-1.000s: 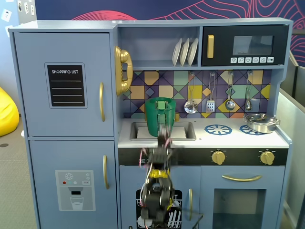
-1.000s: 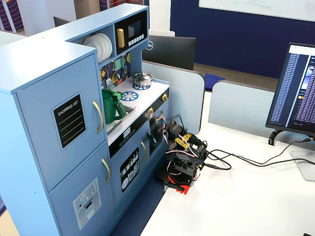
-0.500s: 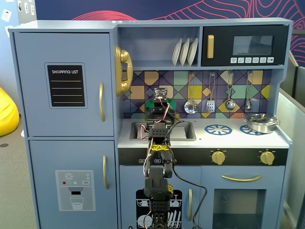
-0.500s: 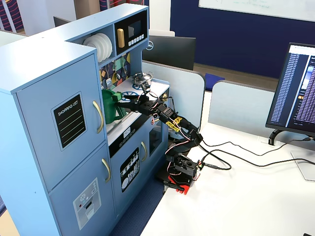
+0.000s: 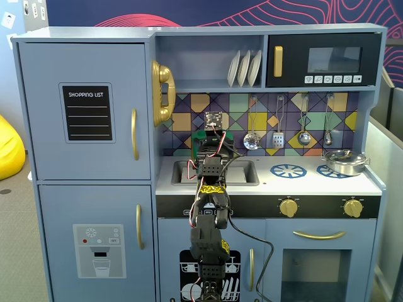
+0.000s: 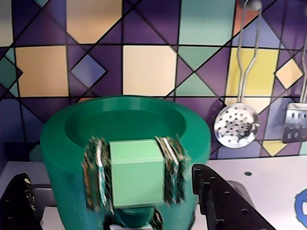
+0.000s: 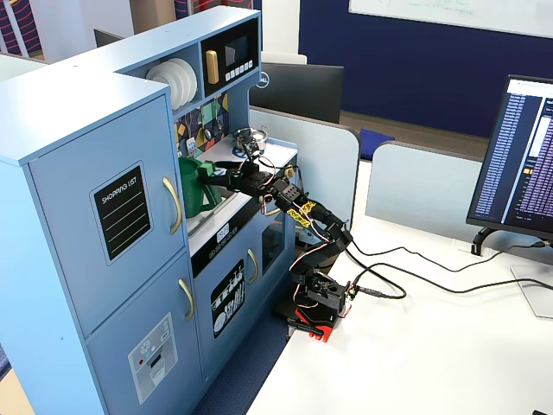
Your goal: Take off the lid from the green recipient and place it on the counter
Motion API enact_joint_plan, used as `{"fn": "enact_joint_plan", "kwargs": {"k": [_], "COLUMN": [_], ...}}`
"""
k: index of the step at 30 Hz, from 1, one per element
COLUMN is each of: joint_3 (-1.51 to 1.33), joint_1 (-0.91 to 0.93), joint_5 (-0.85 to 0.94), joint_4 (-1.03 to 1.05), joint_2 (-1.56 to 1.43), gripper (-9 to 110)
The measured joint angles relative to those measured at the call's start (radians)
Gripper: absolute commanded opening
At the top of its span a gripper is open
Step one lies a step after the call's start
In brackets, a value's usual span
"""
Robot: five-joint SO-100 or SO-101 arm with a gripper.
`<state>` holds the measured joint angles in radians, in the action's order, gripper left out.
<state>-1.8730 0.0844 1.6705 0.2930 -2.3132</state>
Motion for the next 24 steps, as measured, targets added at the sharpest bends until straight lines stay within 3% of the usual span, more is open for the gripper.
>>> {"fn": "enact_joint_plan", "kwargs": {"k": [18, 21, 24], "joint_3": [0.066, 0.098, 0.106], "joint_1": [0.000, 0.000, 0.000], "joint_5": [0.000, 0.000, 0.006], "joint_4": [0.000, 0.000, 0.005], "joint_2": [0.112, 0.149, 0.152], "gripper": [35, 27, 9]}}
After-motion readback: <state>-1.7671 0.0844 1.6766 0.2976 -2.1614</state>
